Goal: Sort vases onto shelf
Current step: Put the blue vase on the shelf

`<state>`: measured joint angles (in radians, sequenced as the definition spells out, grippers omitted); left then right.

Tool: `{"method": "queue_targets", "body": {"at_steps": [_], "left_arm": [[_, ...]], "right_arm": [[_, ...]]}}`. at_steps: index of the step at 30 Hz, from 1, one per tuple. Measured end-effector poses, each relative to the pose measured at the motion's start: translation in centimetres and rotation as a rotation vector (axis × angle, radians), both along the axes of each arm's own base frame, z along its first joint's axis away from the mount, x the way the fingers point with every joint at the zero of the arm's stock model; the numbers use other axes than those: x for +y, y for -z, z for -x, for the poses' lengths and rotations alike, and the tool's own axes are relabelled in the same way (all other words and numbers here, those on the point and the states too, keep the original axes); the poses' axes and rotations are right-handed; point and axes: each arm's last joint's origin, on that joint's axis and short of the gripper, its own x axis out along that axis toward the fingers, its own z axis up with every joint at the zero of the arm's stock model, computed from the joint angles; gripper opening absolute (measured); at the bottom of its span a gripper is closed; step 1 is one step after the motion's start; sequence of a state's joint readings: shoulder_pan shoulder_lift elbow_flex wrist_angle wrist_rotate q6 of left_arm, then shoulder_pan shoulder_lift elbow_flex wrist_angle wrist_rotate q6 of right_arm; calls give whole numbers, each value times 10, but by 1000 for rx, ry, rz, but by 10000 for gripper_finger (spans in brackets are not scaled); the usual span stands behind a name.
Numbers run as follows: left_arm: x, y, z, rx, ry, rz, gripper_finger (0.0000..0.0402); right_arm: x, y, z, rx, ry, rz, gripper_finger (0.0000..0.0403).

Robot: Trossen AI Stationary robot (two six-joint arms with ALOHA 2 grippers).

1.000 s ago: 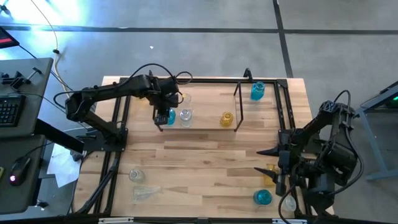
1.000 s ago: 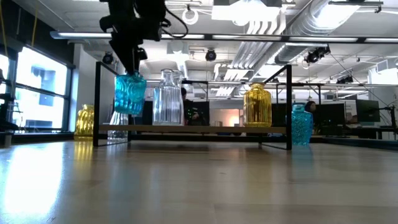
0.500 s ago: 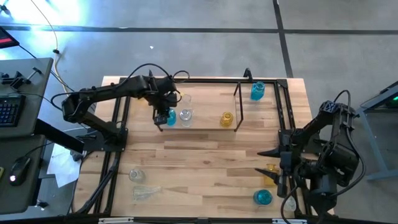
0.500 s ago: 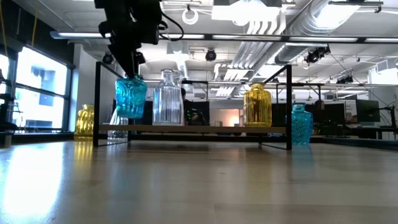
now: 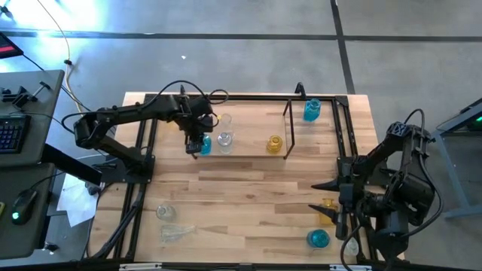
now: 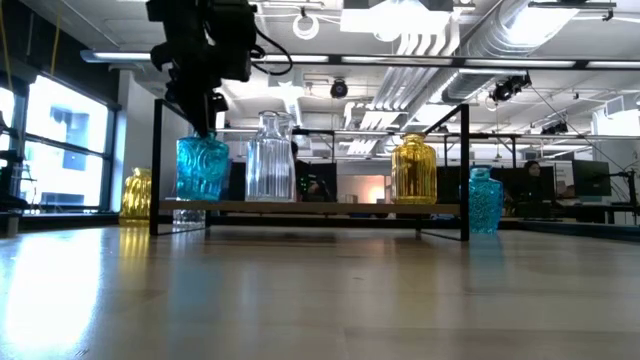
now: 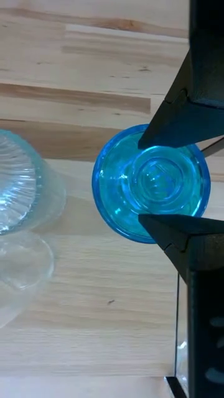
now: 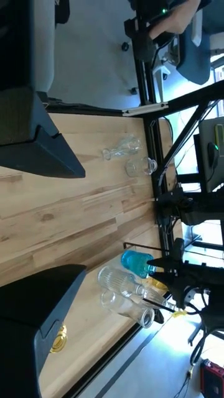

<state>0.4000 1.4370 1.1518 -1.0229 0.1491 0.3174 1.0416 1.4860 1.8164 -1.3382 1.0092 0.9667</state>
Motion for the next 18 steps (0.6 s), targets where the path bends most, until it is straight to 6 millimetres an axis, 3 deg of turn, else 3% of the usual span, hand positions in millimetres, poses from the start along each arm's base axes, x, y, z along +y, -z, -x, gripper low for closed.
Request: {"method": "queue_targets", "body": {"at_steps": [10,18], "left_arm": [[1,0,-3,-36,2,-2,136],[1,0,-3,-28,-7,-4,172]], "right_arm": [[1,0,0,-4,-2,-6,222],[1,0,0,-4,-3,-5,222]]}}
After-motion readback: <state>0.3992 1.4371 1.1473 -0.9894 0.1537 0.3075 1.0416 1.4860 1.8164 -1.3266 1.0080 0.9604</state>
